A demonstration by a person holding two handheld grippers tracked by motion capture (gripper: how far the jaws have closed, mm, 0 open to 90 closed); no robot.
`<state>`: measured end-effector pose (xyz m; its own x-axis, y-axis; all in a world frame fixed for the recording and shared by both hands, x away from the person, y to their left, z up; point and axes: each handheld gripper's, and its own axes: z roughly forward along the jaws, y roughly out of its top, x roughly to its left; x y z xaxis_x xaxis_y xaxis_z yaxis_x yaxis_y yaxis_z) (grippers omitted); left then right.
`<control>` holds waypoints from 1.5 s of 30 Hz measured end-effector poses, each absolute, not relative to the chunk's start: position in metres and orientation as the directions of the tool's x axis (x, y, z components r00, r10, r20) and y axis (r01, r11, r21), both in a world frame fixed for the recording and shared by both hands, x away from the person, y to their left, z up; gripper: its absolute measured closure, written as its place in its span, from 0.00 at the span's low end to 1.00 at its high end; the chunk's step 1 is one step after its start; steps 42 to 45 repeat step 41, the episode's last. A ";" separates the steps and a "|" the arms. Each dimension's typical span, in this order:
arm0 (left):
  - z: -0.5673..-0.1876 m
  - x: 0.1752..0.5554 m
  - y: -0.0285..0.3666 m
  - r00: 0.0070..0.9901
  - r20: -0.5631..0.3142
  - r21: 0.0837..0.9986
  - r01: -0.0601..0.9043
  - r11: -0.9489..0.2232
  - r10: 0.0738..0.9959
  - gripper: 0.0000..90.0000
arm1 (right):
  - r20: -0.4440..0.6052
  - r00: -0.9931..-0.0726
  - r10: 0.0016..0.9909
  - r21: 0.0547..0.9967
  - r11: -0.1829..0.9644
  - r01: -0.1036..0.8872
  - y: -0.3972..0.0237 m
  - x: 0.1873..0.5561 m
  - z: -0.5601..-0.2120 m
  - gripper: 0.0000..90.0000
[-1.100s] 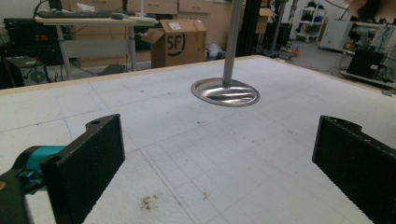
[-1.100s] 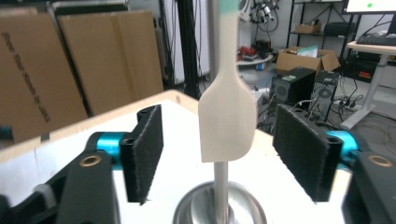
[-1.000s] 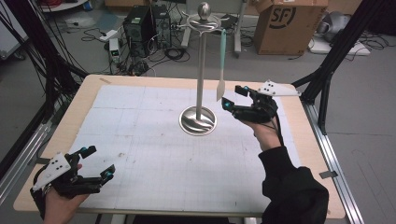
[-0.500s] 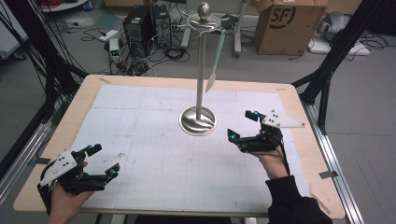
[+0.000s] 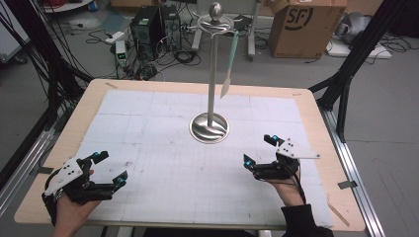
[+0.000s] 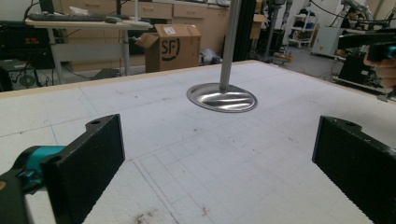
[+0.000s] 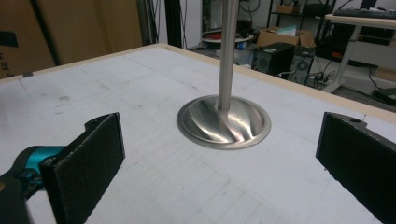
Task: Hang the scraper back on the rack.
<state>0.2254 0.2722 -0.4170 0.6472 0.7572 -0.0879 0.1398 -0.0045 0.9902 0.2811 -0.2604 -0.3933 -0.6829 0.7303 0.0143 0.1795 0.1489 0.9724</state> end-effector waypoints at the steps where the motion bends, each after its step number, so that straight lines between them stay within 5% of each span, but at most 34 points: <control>1: -0.417 0.226 0.272 0.647 -0.089 0.990 0.139 -0.003 0.757 0.03 | 0.016 -0.679 0.734 0.972 0.147 0.181 -0.262 0.279 -0.396 0.00; 16: -0.420 0.226 0.270 0.651 -0.086 0.991 0.132 -0.001 0.754 0.03 | 0.027 -0.678 0.734 0.960 0.171 0.223 -0.281 0.257 -0.435 0.00; 45: -0.421 0.227 0.269 0.677 -0.089 0.991 0.131 0.000 0.731 0.03 | 0.125 -0.685 0.717 0.983 0.006 0.185 -0.330 0.238 -0.434 0.01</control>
